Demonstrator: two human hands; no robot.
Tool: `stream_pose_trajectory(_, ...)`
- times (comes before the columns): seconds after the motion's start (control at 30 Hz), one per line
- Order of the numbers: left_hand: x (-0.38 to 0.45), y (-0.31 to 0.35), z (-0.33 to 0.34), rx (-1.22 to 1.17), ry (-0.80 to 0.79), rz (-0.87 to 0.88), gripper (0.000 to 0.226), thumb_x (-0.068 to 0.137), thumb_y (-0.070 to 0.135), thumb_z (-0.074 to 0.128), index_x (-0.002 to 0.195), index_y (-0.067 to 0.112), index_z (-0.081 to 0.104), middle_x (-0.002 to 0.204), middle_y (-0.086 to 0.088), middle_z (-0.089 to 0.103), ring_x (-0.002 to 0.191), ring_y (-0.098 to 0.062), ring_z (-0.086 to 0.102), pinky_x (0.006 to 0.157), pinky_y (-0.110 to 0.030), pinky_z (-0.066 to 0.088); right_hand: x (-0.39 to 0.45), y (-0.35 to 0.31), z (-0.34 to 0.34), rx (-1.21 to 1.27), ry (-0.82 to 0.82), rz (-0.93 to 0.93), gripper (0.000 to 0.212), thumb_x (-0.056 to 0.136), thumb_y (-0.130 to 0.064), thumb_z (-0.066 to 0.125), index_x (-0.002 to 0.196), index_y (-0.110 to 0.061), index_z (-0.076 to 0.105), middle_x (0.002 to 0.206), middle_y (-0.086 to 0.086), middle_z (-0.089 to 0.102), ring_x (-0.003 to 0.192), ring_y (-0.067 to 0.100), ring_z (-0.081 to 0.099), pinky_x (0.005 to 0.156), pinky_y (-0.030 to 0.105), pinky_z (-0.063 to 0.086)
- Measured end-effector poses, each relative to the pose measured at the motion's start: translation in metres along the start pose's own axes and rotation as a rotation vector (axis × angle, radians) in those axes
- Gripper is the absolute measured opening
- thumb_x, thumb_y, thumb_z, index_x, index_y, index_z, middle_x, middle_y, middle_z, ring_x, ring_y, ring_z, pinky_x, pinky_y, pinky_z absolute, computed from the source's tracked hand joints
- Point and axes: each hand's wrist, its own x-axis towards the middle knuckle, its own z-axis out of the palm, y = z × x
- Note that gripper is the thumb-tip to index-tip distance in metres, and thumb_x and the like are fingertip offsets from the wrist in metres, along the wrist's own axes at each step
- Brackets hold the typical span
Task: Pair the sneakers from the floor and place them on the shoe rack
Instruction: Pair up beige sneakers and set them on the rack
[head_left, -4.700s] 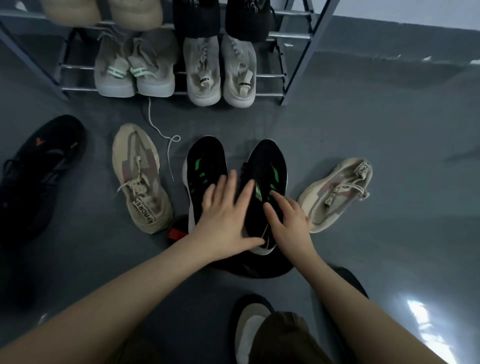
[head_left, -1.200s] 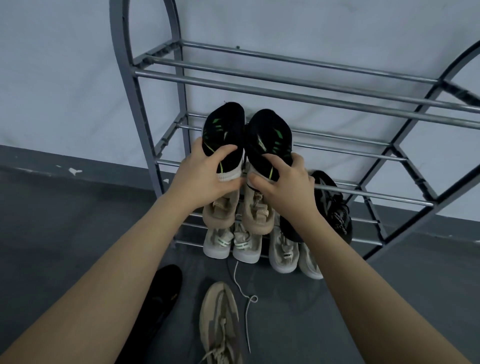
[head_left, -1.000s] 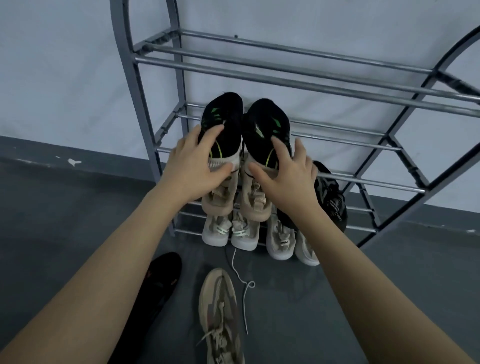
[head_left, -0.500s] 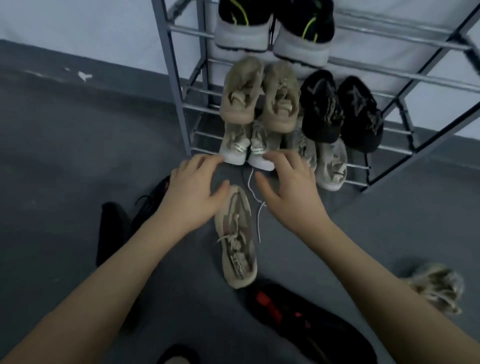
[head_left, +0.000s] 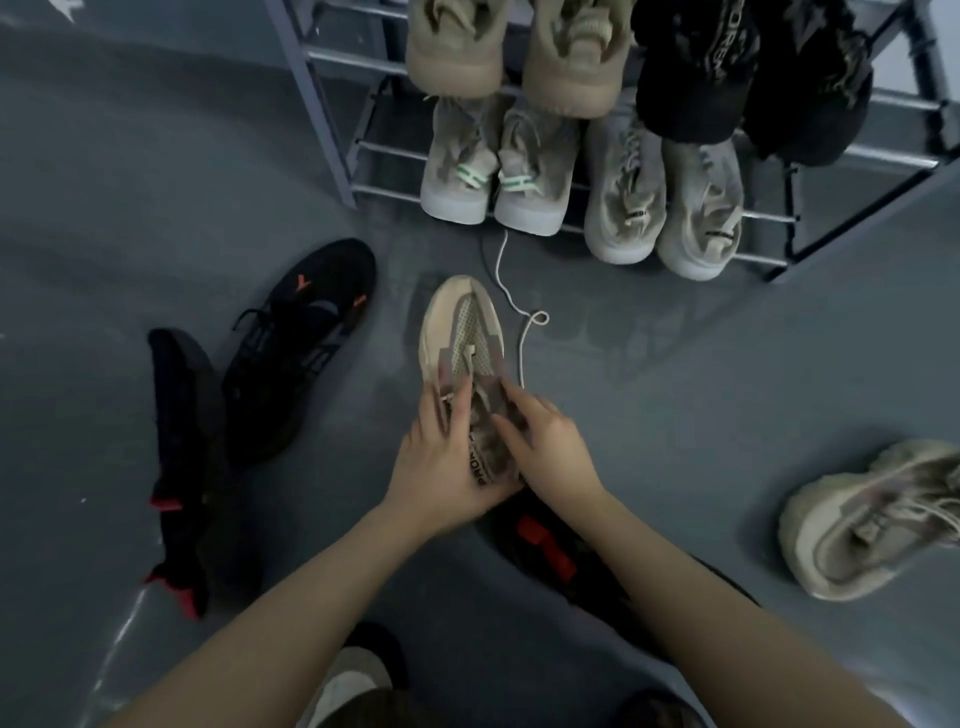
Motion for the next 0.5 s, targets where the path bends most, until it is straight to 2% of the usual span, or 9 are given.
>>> stream_pose_trajectory(0.07, 0.004, 0.005, 0.01, -0.055, 0.071, -0.021, 0.123, 0.053, 0.077, 0.058, 0.147, 0.012, 0.011, 0.151, -0.024, 0.006, 0.129, -0.043, 0.034, 0.095, -0.05, 0.043, 0.008, -0.003, 0.003, -0.008, 0.05, -0.043, 0.046, 0.092, -0.023, 0.056, 0.137, -0.024, 0.047, 0.107, 0.012, 0.063, 0.094, 0.03, 0.06, 0.075, 0.036, 0.048)
stream_pose_trajectory(0.13, 0.007, 0.008, 0.014, -0.098, 0.105, -0.05, 0.121, 0.052, 0.073, 0.06, 0.146, 0.013, 0.014, 0.151, -0.024, 0.007, 0.131, -0.043, 0.031, 0.099, -0.051, 0.04, 0.014, -0.003, 0.005, -0.005, 0.096, -0.041, 0.04, 0.092, -0.02, 0.056, 0.131, -0.023, 0.054, 0.106, 0.011, 0.065, 0.092, 0.031, 0.061, 0.073, 0.037, 0.049)
stream_pose_trajectory(0.23, 0.009, 0.007, 0.014, -0.159, 0.149, -0.037, 0.114, 0.055, 0.058, 0.069, 0.146, 0.019, 0.012, 0.154, -0.015, 0.003, 0.135, -0.037, 0.024, 0.104, -0.045, 0.034, 0.015, 0.002, 0.008, 0.022, 0.138, -0.056, 0.033, 0.091, -0.02, 0.056, 0.124, -0.023, 0.061, 0.105, 0.01, 0.069, 0.091, 0.031, 0.064, 0.074, 0.036, 0.05)
stream_pose_trajectory(0.33, 0.006, 0.007, 0.01, -0.226, 0.158, -0.032, 0.11, 0.055, 0.041, 0.074, 0.144, 0.03, 0.011, 0.155, -0.007, 0.004, 0.133, -0.033, 0.027, 0.104, -0.05, 0.034, 0.011, 0.006, 0.01, 0.016, 0.223, -0.118, 0.033, 0.087, -0.021, 0.052, 0.117, -0.023, 0.066, 0.095, 0.006, 0.073, 0.08, 0.029, 0.067, 0.066, 0.033, 0.053)
stream_pose_trajectory(0.4, 0.001, 0.012, 0.005, -0.263, 0.159, -0.034, 0.109, 0.056, 0.036, 0.074, 0.142, 0.036, 0.008, 0.154, -0.004, 0.006, 0.134, -0.03, 0.025, 0.106, -0.052, 0.03, 0.008, 0.005, 0.006, 0.024, 0.287, -0.127, 0.033, 0.088, -0.024, 0.049, 0.116, -0.023, 0.067, 0.089, 0.004, 0.073, 0.075, 0.027, 0.067, 0.063, 0.035, 0.054)
stream_pose_trajectory(0.5, -0.007, 0.023, -0.006, -0.318, 0.169, 0.01, 0.108, 0.057, 0.033, 0.076, 0.141, 0.039, 0.008, 0.152, -0.006, 0.009, 0.137, -0.026, 0.02, 0.107, -0.049, 0.029, -0.005, 0.002, -0.008, 0.094, 0.403, -0.158, 0.031, 0.088, -0.013, 0.055, 0.115, -0.021, 0.067, 0.089, 0.004, 0.073, 0.075, 0.024, 0.068, 0.065, 0.039, 0.056)
